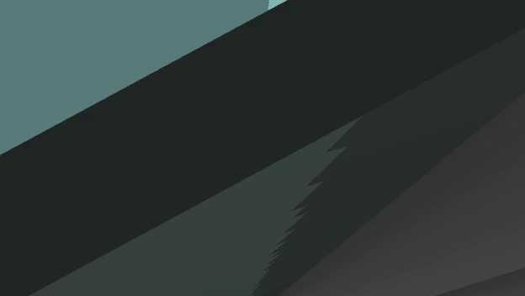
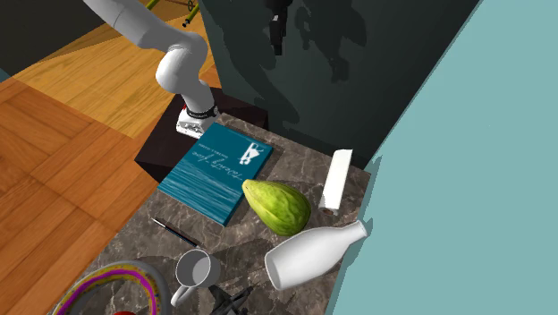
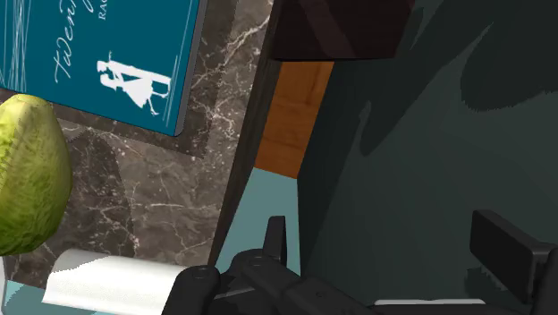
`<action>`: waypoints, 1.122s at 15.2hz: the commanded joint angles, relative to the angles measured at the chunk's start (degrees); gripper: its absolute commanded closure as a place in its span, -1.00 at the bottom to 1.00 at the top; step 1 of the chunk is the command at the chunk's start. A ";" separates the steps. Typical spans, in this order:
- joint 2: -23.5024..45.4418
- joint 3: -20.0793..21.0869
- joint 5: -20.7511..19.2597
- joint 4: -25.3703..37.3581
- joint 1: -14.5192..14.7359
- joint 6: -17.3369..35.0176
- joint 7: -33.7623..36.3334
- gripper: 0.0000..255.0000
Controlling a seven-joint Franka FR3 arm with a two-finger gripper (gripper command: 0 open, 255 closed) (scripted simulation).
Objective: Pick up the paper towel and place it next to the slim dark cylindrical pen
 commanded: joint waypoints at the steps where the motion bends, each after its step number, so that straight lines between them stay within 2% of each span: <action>1: 0.00 0.00 0.00 0.00 0.00 0.00 0.00 -1.00; 9: 0.19 -11.72 -8.17 -8.56 1.15 12.10 -23.63 -1.00; 13: 3.90 -18.28 -11.39 -9.74 2.16 19.06 -35.54 -1.00; 17: 9.81 -25.27 -12.99 -8.77 4.35 26.17 -47.74 -1.00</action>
